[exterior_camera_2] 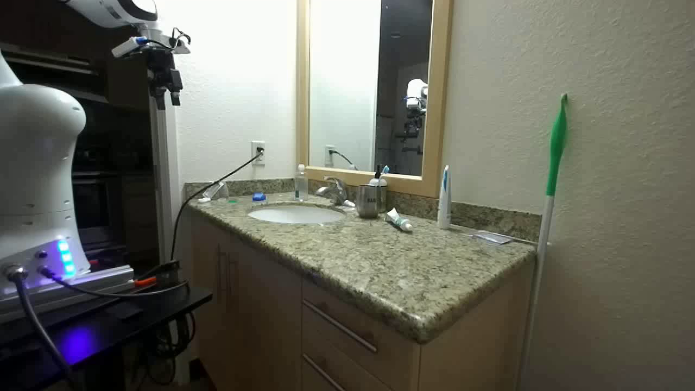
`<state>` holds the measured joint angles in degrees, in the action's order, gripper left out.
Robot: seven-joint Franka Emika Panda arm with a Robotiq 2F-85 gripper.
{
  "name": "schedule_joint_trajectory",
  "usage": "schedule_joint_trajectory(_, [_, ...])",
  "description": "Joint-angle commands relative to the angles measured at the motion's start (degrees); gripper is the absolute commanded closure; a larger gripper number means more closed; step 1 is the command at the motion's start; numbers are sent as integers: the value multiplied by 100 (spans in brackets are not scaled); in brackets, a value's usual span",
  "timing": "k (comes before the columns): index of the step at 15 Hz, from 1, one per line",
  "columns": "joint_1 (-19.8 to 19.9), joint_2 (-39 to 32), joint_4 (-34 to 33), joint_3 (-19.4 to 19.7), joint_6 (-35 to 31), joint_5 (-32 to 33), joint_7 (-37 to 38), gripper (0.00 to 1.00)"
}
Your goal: Open the faucet, take the toothbrush and put it on the table, pick it and put it back in the cup, then close the faucet
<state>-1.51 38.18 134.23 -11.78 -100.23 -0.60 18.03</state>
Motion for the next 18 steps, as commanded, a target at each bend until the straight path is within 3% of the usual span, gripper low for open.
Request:
schedule_joint_trajectory(1, [-40, -9, -10, 30, 9, 22, 19, 0])
schedule_joint_trajectory(3, [-40, -9, -10, 30, 9, 22, 19, 0])
schedule_joint_trajectory(5, [342, -523, 80, -168, -985, 352, 674, 0])
schedule_joint_trajectory(10, [1159, -1775, -263, 185, -2749, 1261, 1700, 0])
schedule_joint_trajectory(13, [1588, -2799, -792, 329, -3546, 1974, 2681, 0])
schedule_joint_trajectory(14, [1589, -3176, -1133, 325, -3466, 2118, 3161, 0])
schedule_joint_trajectory(15, [1296, -2444, -494, 560, -3431, 1913, 2575, 0])
schedule_joint_trajectory(18, [1205, -2755, -673, 691, -3457, 1971, 2673, 0])
